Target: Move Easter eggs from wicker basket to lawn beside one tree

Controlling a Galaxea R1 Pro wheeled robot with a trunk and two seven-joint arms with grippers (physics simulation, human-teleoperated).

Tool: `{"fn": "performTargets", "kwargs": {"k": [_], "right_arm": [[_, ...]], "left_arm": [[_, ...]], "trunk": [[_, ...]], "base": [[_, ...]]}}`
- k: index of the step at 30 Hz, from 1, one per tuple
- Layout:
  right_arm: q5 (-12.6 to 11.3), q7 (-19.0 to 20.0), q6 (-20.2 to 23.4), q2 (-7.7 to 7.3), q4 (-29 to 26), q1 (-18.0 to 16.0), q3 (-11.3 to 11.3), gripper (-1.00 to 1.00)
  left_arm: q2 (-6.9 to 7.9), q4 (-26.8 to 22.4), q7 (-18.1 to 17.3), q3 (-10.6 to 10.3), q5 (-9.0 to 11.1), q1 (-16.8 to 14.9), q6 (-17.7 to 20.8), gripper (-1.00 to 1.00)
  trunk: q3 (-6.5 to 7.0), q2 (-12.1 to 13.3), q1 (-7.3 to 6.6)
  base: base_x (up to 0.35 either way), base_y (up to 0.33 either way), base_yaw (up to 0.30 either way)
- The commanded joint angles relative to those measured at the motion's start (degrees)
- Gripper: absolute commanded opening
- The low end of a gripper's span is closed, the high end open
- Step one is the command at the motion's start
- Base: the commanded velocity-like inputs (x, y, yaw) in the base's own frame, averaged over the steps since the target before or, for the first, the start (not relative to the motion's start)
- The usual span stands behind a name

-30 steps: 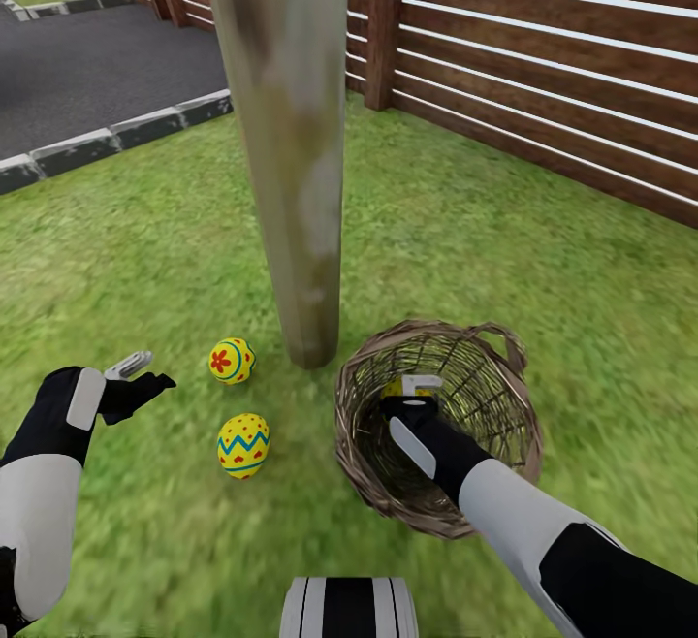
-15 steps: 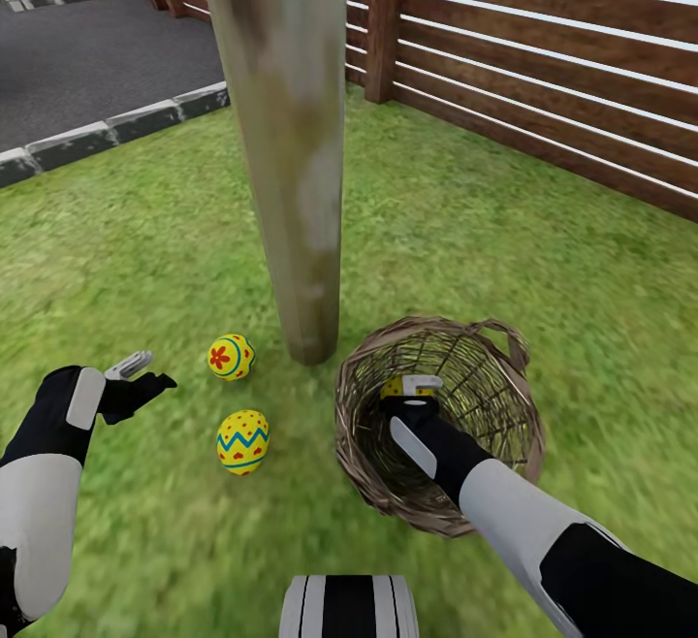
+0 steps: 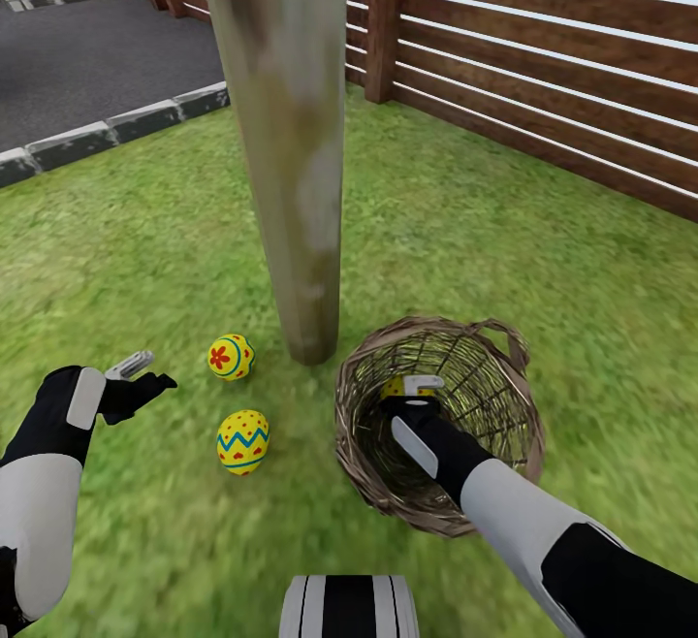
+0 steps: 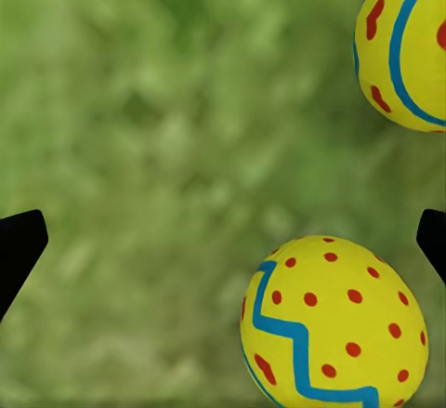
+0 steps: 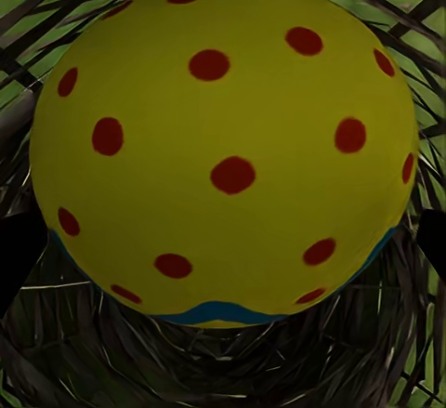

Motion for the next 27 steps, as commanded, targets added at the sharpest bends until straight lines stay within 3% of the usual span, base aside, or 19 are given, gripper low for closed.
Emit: {"fn": "performTargets", "kwargs": {"k": [1,8,15,23,24,27], "right_arm": [[-0.3,-0.4,0.3,-0.05,-0.1,-0.1,0.4,1.00],[-0.3,-0.4,0.3,-0.02,-0.1,-0.1,0.4,1.00],[-0.4,-0.4,0.3,0.04,-0.1,-0.1,0.4,1.00],[-0.4,-0.4,0.3,0.02,0.0,-0.1,0.4,1.00],[-0.4,-0.4,0.3,0.04,0.0,-0.1,0.4,-1.00],[-0.3,-0.4,0.3,0.16,0.4,-0.1,0.5,-1.00]], "left_arm": [[-0.01,-0.1,0.5,0.1,0.6,0.0,0.2,1.00],[-0.18,-0.1,0.5,0.1,0.5,0.0,0.2,1.00],[-0.34,-0.1,0.5,0.1,0.5,0.0,0.2,1.00],[-0.36,0.0,0.5,0.1,0.5,0.0,0.2,1.00],[-0.37,0.0,0.5,0.1,0.5,0.0,0.2,1.00],[-0.63,0.0,0.5,0.1,0.5,0.0,0.2,1.00]], "trunk": [[-0.04,0.0,-0.01],[-0.04,0.0,-0.01],[-1.59,-0.1,0.17],[-1.59,-0.1,0.17],[-1.59,-0.1,0.17],[-1.59,-0.1,0.17]], "base": [[0.000,0.000,0.000],[0.000,0.000,0.000],[0.000,0.000,0.000],[0.000,0.000,0.000],[0.000,0.000,0.000],[0.000,0.000,0.000]]}}
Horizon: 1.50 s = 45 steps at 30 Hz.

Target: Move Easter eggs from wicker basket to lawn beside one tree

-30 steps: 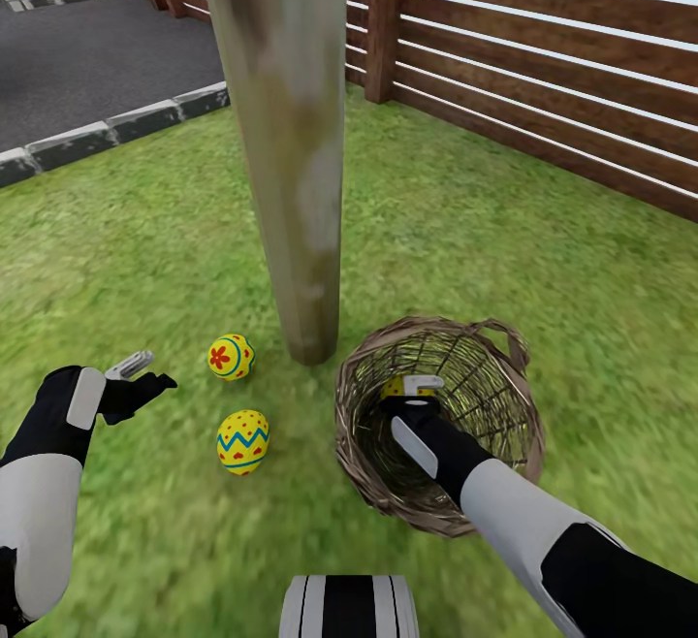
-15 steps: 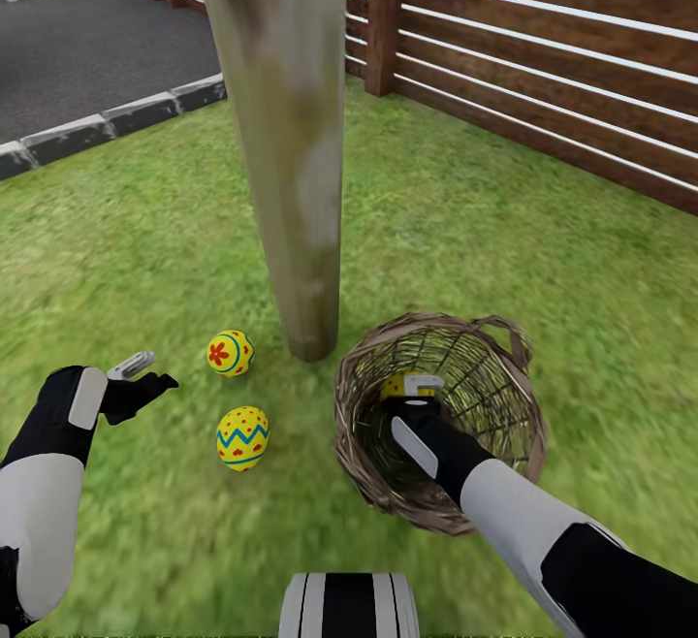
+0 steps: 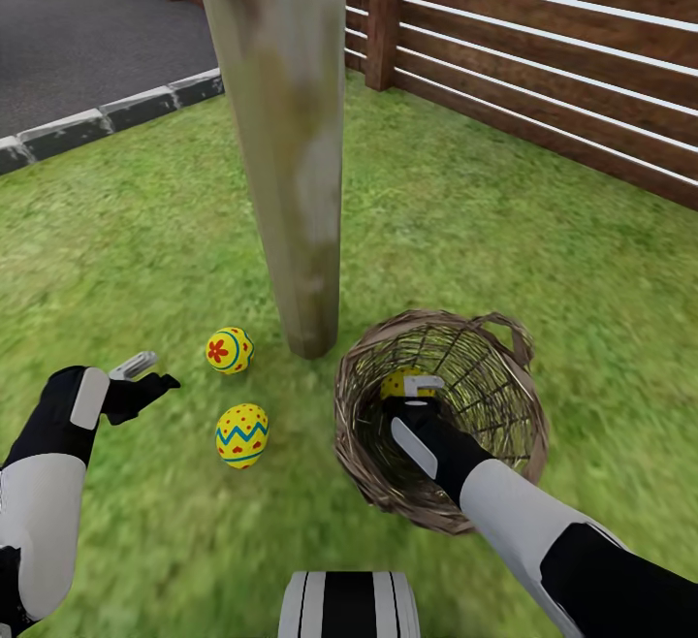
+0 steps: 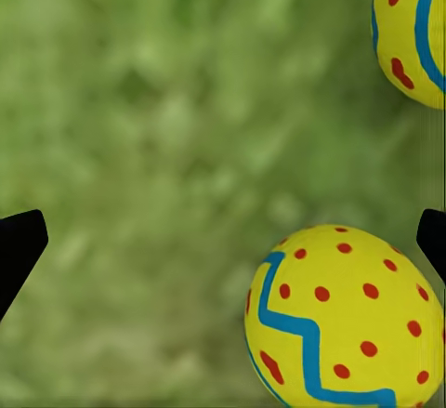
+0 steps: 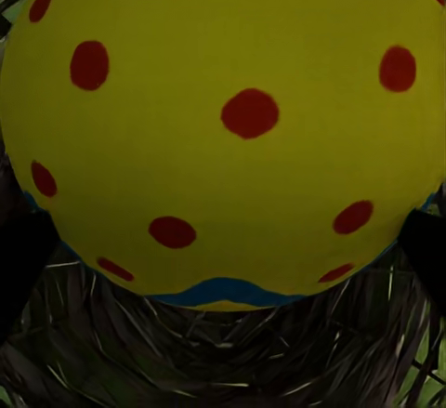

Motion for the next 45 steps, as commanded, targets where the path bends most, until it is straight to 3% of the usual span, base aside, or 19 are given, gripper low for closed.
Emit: {"fn": "performTargets", "kwargs": {"k": [1,33,45], "right_arm": [[-0.6,-0.4,0.2,-0.07,0.0,0.0,0.4,-1.00],[-0.6,-0.4,0.2,-0.19,0.3,0.0,0.4,-1.00],[-0.7,-0.4,0.2,-0.07,2.3,0.0,0.4,-1.00]], "left_arm": [[-0.10,-0.1,0.5,0.1,0.6,0.0,0.2,1.00],[-0.35,0.0,0.5,0.1,0.6,0.0,0.3,1.00],[-0.35,0.1,0.6,0.1,0.6,0.0,0.2,1.00]], "trunk": [[-0.04,0.0,-0.01],[-0.04,0.0,-0.01],[2.62,0.1,-0.31]], "base": [[0.000,0.000,0.000],[0.000,0.000,0.000],[0.000,0.000,0.000]]}}
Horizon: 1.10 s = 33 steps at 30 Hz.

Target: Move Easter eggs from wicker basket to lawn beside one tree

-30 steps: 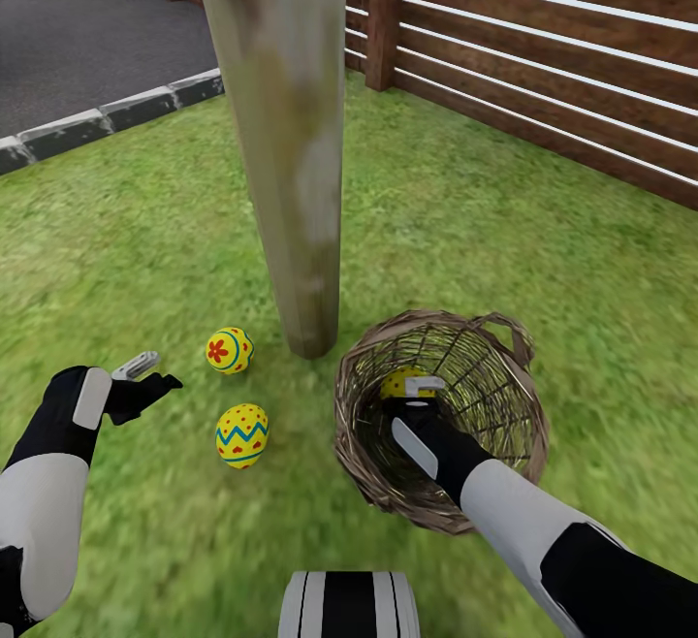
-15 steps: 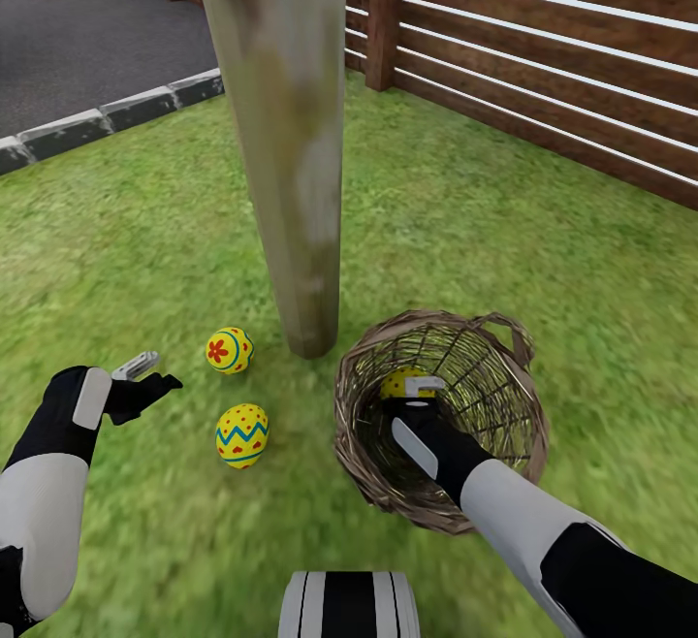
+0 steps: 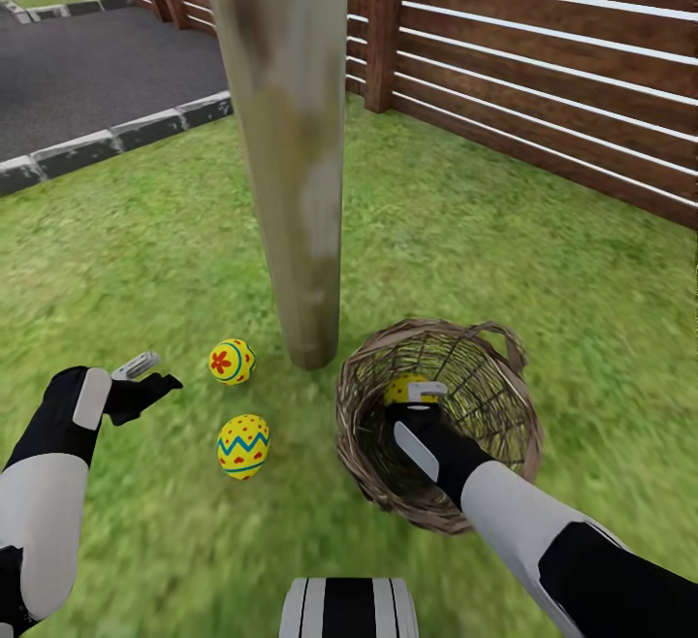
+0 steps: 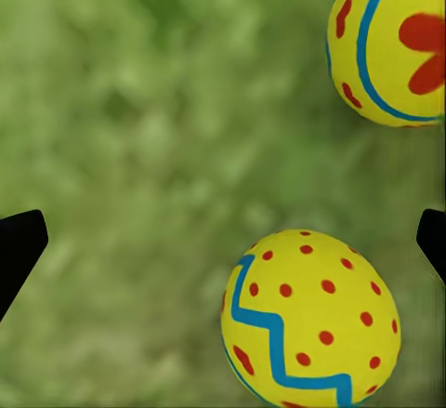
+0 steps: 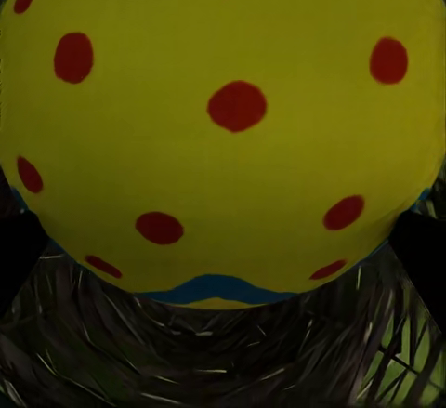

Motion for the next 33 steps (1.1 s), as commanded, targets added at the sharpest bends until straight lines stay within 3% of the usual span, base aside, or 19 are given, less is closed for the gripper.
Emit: {"fn": "performTargets", "kwargs": {"k": [1,14,21,23,29,33], "right_arm": [[-0.3,-0.5,0.3,-0.06,0.0,-0.1,0.4,-1.00],[-0.3,-0.4,0.3,0.04,2.0,-0.1,0.4,-1.00],[0.0,-0.6,0.8,0.13,0.1,-0.1,0.4,-1.00],[0.0,-0.7,2.7,0.10,-2.0,-0.1,0.3,-1.00],[0.0,-2.6,14.2,0.11,-8.6,-0.1,-0.1,-1.00],[-0.1,-3.7,16.4,0.17,-9.1,-0.1,-0.2,-1.00]], "left_arm": [[-0.01,0.0,0.5,0.1,0.6,0.0,0.2,1.00],[0.00,0.2,0.7,0.1,0.5,0.0,0.0,1.00],[-0.06,2.5,0.8,0.1,0.5,0.0,-0.3,1.00],[-0.12,2.6,0.8,0.1,0.5,0.0,-0.3,1.00],[-0.10,2.7,0.6,0.1,0.5,0.0,-0.3,1.00],[-0.02,2.6,0.6,0.1,0.4,0.0,-0.3,1.00]], "trunk": [[0.19,0.0,-0.03],[3.07,0.2,-0.37],[4.62,0.3,-0.55],[5.06,0.3,-0.60],[6.39,0.4,-0.75],[7.28,0.4,-0.86]], "base": [[0.000,0.000,0.000],[-0.214,0.000,0.000],[-0.025,0.000,0.000],[-0.001,0.000,0.000],[-0.123,0.000,0.000],[-0.272,-0.004,0.000]]}}
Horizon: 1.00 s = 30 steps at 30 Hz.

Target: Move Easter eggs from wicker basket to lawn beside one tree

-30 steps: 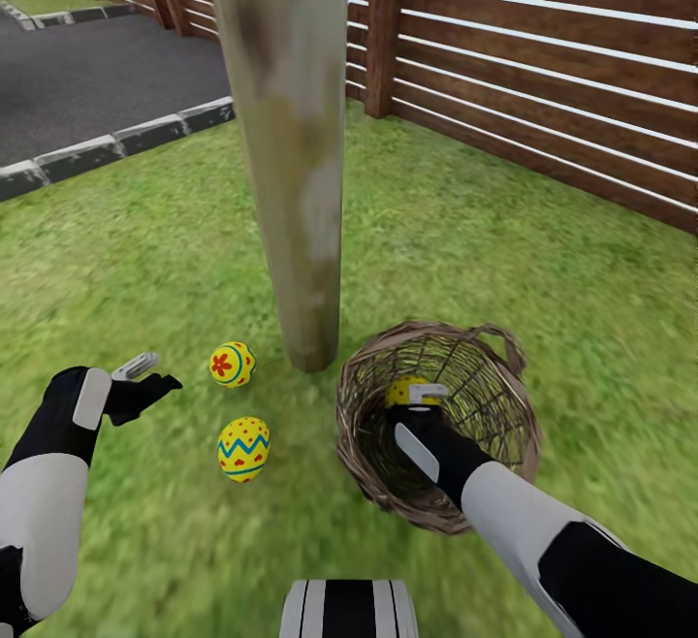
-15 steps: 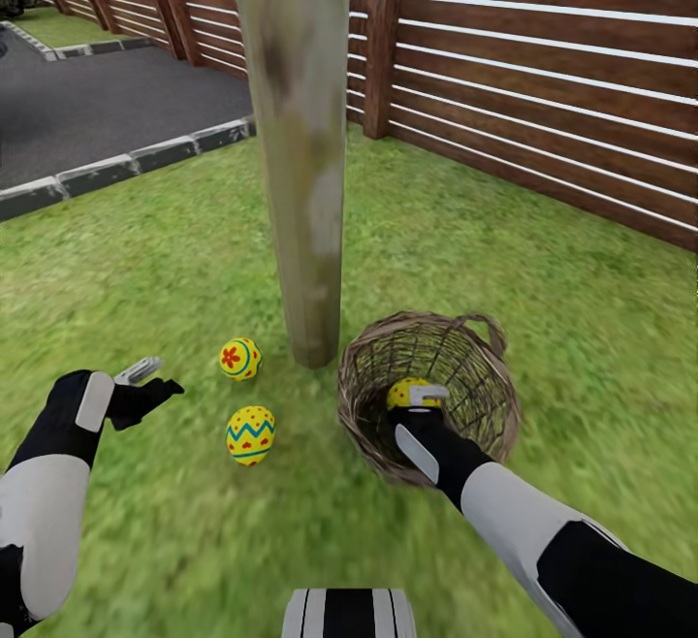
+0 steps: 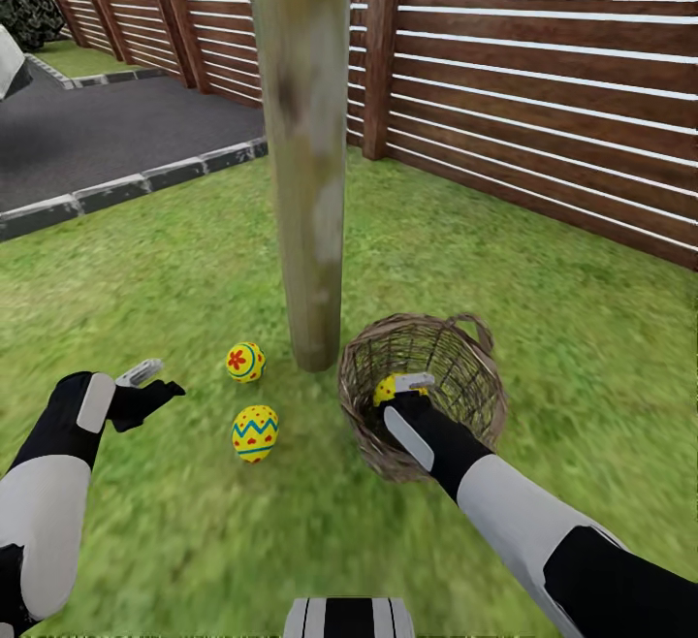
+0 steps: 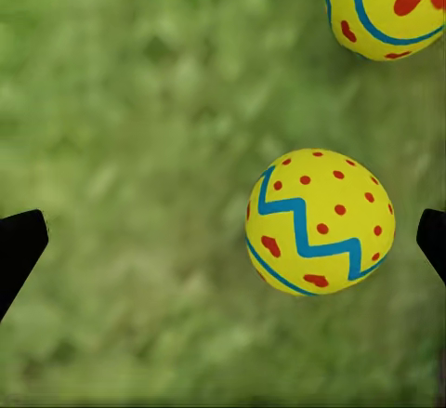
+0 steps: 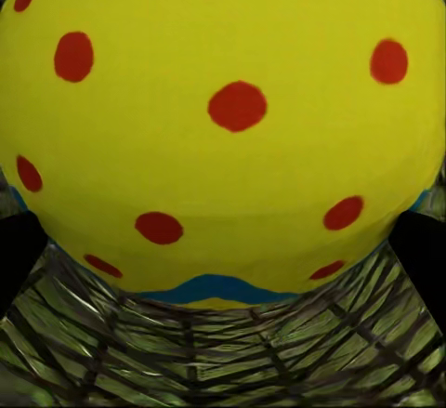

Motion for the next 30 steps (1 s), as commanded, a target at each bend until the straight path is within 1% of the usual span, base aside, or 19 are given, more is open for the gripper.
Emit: {"fn": "performTargets", "kwargs": {"k": [1,4,7,10,12,15,23,25,26,28,30], "right_arm": [[-0.6,-0.6,0.7,-0.04,-0.1,-0.1,0.3,-1.00],[-0.6,-0.7,2.4,-0.03,-0.7,-0.1,-1.2,-1.00],[-0.5,-1.7,2.8,-0.27,-3.6,-0.2,-2.0,-1.00],[-0.6,-6.0,2.8,-0.44,-7.0,-0.2,-2.6,-1.00],[-0.6,-7.9,2.8,-0.51,-10.9,-0.2,-4.3,-1.00],[-0.6,-9.5,2.9,-0.56,-13.8,-0.2,-6.0,-1.00],[-0.7,-10.3,3.3,-0.56,-14.7,-0.2,-6.4,-1.00],[-0.7,-10.9,3.6,-0.59,-17.0,-0.2,-6.4,-1.00],[-0.7,-11.9,4.0,-0.58,-18.7,-0.2,-6.4,-1.00],[-0.7,-18.3,5.1,-0.51,-26.6,-0.1,-6.2,-1.00],[-0.8,-22.1,5.3,-0.30,-32.7,-0.1,-5.7,-1.00]], "left_arm": [[0.00,-0.1,0.5,0.1,0.6,0.0,0.2,1.00],[-0.05,-0.1,0.6,0.0,0.7,0.0,0.2,1.00],[-0.08,-0.1,0.6,0.1,0.7,0.0,0.2,1.00],[-0.08,0.0,0.6,0.1,0.8,0.0,0.2,1.00],[-0.08,0.0,0.7,0.1,0.7,0.0,0.2,1.00],[-0.03,0.0,0.6,0.1,0.7,0.0,0.2,1.00],[-0.08,0.0,0.5,0.1,0.8,0.0,0.2,1.00],[-0.06,0.0,0.4,0.1,0.8,0.0,0.2,1.00],[-0.05,0.0,0.4,0.1,0.8,0.0,0.2,1.00],[-0.05,0.0,0.3,0.1,0.9,0.0,0.2,1.00],[-0.04,0.0,0.2,0.1,1.0,0.0,0.3,1.00]], "trunk": [[0.18,0.0,-0.05],[0.85,0.0,-0.13],[1.51,0.1,-0.20],[2.18,0.1,-0.28],[2.62,0.1,-0.33],[3.29,0.2,-0.41],[5.06,0.3,-0.62],[5.50,0.3,-0.67],[5.72,0.3,-0.69],[5.72,0.3,-0.69],[5.72,0.3,-0.69]], "base": [[-0.110,-0.007,0.000],[-0.035,-0.002,0.000],[-0.006,0.000,0.000],[-0.001,0.000,0.000],[-0.048,0.000,0.000],[-0.245,0.000,0.000],[-0.330,0.000,0.000],[-0.201,0.000,0.000],[-0.087,0.000,0.000],[-0.034,0.000,0.000],[-0.012,0.000,0.000]]}}
